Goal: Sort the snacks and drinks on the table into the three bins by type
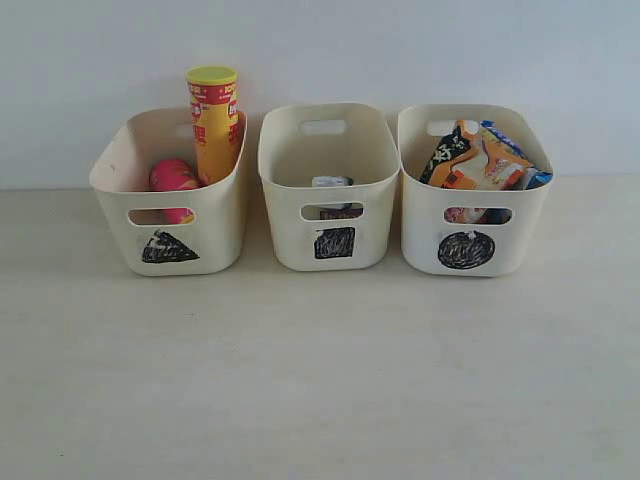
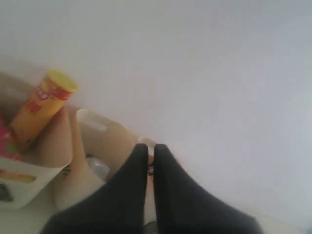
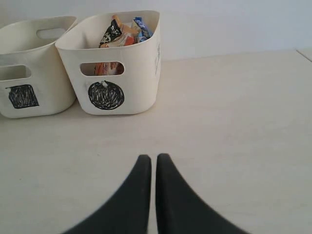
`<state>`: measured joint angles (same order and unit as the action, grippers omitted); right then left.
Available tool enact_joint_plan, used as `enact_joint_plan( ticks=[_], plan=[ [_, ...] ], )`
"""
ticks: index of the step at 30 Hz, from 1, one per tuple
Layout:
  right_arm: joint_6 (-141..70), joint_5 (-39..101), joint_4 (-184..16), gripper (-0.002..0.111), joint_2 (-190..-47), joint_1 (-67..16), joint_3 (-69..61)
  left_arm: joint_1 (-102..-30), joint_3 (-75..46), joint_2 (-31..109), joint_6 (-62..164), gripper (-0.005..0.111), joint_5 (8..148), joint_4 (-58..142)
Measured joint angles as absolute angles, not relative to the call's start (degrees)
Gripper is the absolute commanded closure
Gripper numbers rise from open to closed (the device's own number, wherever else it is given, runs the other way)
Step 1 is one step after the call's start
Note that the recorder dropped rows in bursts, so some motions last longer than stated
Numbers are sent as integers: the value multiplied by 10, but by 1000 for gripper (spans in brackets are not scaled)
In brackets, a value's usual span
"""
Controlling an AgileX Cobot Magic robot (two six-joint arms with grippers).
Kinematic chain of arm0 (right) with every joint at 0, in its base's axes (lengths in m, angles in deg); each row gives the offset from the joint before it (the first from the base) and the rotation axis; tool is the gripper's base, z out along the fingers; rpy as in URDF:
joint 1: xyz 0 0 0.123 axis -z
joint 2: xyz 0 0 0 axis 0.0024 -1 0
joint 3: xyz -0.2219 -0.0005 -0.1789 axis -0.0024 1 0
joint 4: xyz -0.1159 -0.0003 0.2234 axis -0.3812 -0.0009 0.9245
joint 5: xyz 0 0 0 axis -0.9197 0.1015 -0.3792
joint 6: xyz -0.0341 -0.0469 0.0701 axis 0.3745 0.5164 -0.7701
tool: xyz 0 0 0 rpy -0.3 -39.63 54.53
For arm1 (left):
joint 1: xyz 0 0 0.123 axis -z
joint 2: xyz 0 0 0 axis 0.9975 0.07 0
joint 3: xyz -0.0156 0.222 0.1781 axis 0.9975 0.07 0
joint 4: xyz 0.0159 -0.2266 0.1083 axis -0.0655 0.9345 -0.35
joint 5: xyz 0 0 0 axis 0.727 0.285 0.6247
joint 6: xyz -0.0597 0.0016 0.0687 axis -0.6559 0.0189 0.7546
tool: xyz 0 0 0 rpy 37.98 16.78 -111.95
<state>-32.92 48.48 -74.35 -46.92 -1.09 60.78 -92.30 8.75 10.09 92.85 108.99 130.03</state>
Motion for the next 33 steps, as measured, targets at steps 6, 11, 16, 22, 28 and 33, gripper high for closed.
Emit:
enact_joint_plan(
  ticks=[6,11,16,22,28,33],
  plan=[
    [-329,485,-744,108,-469,-11,608,-923,87,26,420,103,1022,834],
    [-329,485,-744,108,-469,-11,608,-923,87,-21,279,103,1010,640],
    [-329,485,-744,108,-469,-11,608,-923,119,-83,260,103,960,550],
    [-329,485,-744,108,-469,-11,608,-923,237,-201,279,103,859,533],
    [-329,485,-744,108,-469,-11,608,-923,329,-285,335,103,852,529],
    [-329,484,-744,108,-469,-11,608,-923,418,-306,333,103,875,495]
  ],
)
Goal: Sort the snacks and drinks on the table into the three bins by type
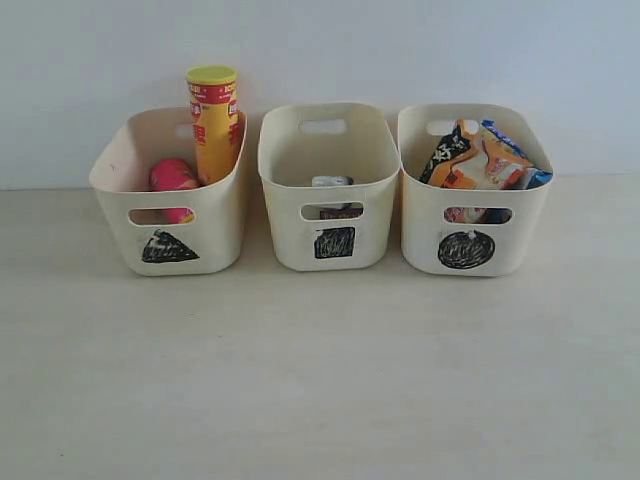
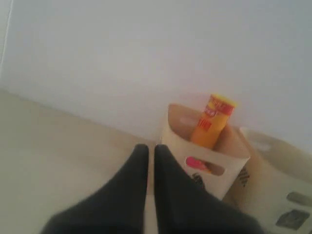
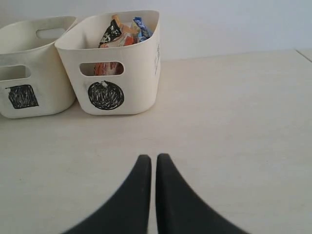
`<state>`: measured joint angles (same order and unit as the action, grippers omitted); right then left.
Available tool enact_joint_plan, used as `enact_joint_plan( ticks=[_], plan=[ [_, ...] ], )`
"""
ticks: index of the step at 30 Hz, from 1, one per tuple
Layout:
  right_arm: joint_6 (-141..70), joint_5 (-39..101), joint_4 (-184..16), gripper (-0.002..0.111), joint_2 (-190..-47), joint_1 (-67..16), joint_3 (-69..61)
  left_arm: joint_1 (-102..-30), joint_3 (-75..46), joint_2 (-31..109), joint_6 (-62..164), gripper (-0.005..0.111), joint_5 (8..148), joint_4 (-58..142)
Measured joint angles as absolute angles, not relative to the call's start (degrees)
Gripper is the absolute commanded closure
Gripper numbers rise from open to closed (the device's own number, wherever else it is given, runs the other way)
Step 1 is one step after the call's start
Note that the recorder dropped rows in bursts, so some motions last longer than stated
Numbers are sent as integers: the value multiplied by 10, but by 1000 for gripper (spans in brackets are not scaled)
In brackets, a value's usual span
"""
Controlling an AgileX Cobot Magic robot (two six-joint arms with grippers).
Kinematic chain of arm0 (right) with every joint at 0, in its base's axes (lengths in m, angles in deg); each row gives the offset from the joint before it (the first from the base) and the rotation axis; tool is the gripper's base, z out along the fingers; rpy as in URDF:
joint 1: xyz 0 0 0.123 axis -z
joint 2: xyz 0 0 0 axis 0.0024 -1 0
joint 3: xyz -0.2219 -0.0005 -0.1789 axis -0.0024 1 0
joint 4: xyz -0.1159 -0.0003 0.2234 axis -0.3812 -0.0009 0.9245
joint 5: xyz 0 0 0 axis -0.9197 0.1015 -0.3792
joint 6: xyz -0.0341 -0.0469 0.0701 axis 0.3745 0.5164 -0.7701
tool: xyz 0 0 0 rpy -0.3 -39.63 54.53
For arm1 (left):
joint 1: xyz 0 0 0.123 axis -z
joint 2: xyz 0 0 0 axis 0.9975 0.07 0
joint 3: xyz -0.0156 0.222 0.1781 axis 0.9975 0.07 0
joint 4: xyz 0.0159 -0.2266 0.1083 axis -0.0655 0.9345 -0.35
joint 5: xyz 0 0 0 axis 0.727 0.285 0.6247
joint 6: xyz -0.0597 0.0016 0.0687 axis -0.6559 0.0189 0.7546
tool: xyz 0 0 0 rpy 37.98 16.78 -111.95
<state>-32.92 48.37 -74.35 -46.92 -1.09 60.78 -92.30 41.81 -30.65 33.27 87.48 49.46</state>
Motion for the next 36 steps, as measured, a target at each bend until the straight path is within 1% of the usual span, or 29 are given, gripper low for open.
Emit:
enact_joint_plan(
  ticks=[6,14,36],
  plan=[
    [-329,484,-744,108,-469,-11,608,-923,460,-306,351,103,873,473],
    [-329,484,-744,108,-469,-11,608,-923,462,-306,431,103,902,473],
    [-329,484,-744,108,-469,-11,608,-923,462,-306,436,103,915,451]
  ],
)
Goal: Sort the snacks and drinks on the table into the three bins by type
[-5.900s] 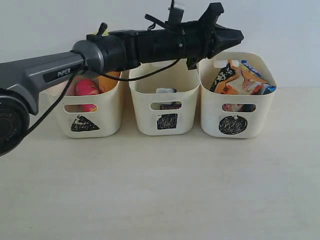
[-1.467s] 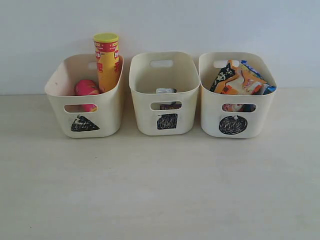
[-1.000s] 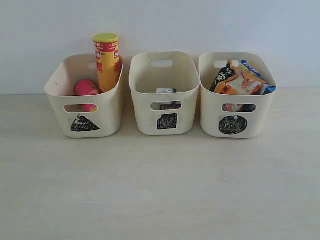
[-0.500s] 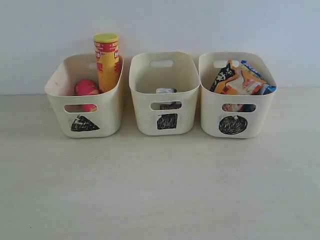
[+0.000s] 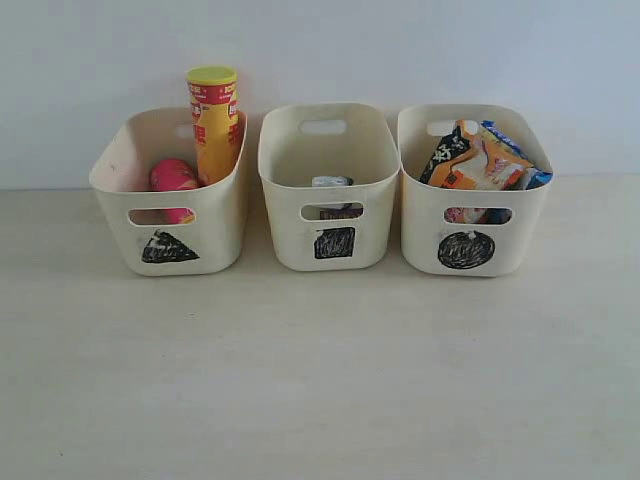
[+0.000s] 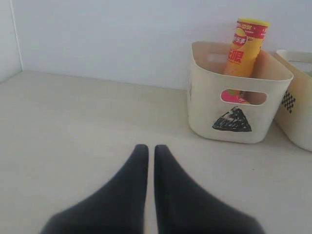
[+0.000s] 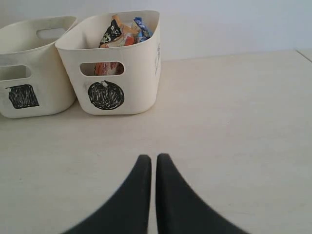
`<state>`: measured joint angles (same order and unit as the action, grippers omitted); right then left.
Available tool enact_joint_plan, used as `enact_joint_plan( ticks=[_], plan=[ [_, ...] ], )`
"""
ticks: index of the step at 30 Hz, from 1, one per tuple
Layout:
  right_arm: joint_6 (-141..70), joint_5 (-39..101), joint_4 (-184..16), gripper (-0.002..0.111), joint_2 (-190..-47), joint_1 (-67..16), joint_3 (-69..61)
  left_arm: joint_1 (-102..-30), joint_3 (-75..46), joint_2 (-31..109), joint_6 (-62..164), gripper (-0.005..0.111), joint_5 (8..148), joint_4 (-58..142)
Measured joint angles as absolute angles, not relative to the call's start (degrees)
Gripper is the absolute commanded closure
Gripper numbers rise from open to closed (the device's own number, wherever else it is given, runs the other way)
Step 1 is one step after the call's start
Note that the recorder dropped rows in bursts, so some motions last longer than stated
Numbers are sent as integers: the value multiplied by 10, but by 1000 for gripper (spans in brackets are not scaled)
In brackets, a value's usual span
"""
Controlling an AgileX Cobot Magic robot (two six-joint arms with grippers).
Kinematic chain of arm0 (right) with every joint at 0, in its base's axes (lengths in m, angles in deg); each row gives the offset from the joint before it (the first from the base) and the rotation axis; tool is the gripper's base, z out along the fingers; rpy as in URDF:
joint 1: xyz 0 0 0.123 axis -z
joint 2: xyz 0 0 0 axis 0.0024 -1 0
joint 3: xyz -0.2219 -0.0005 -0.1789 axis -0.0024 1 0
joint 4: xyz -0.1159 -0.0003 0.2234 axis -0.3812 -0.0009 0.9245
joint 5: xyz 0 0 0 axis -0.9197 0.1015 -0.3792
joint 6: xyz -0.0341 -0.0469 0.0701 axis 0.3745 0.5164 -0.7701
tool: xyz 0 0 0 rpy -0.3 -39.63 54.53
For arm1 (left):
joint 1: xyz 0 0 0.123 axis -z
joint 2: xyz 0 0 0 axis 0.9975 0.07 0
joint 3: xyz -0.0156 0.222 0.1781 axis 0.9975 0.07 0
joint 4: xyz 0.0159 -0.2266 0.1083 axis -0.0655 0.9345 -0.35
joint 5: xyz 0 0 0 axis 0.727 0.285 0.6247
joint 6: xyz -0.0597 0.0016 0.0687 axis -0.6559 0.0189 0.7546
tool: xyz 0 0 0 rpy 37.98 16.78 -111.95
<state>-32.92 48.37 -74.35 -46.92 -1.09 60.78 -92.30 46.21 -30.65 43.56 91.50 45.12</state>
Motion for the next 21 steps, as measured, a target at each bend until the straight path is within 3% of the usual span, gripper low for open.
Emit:
enact_joint_plan(
  ticks=[21],
  plan=[
    [-329,484,-744,108,-469,-11,608,-923,462,-306,436,103,915,441]
  ],
)
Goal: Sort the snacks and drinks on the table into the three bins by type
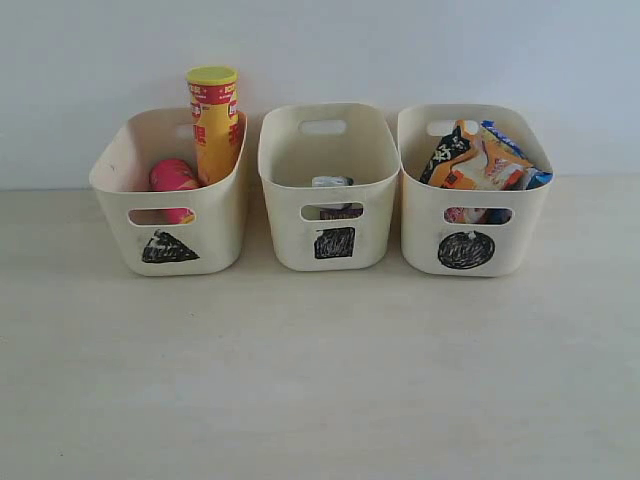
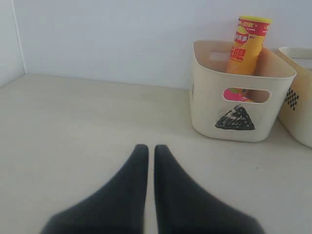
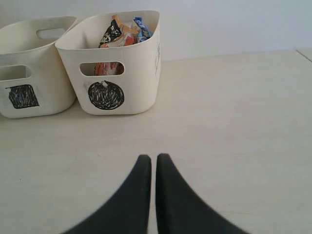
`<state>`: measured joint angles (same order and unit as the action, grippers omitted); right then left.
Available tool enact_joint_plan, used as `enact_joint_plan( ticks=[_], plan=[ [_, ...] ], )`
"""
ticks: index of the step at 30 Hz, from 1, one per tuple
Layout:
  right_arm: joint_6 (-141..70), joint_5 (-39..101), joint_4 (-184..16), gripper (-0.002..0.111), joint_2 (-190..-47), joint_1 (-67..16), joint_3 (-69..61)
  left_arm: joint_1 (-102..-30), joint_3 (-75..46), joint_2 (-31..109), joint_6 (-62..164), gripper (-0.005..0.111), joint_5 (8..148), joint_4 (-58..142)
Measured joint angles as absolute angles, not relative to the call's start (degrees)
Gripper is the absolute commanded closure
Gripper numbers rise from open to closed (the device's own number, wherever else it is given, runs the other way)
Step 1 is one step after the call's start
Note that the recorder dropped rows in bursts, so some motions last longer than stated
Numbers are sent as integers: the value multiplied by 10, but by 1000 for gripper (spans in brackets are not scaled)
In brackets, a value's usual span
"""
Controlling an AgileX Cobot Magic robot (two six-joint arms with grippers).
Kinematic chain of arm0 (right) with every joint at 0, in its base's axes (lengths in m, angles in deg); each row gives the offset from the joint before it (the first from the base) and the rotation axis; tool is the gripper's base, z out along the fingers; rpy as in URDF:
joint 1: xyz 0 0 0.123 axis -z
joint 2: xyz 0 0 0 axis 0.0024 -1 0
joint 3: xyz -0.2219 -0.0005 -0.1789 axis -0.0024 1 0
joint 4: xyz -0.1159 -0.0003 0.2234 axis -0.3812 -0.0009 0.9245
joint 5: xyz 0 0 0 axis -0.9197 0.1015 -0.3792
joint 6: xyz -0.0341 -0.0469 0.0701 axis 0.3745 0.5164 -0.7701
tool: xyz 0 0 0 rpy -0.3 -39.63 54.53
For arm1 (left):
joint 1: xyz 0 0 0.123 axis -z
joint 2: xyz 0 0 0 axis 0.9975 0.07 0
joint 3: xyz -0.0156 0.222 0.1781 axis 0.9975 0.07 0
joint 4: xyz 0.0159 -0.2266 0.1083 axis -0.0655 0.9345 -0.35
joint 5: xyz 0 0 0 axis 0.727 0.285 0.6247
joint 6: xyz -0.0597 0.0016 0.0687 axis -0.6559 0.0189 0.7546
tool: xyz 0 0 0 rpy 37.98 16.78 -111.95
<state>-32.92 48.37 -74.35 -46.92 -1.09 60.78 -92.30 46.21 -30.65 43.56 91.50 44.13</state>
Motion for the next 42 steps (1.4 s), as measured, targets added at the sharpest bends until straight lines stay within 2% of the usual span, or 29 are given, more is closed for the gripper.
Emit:
enact_joint_plan(
  ticks=[42],
  plan=[
    [-328,514,-744,108,-469,12,608,-923,462,-306,436,103,915,441]
  ],
)
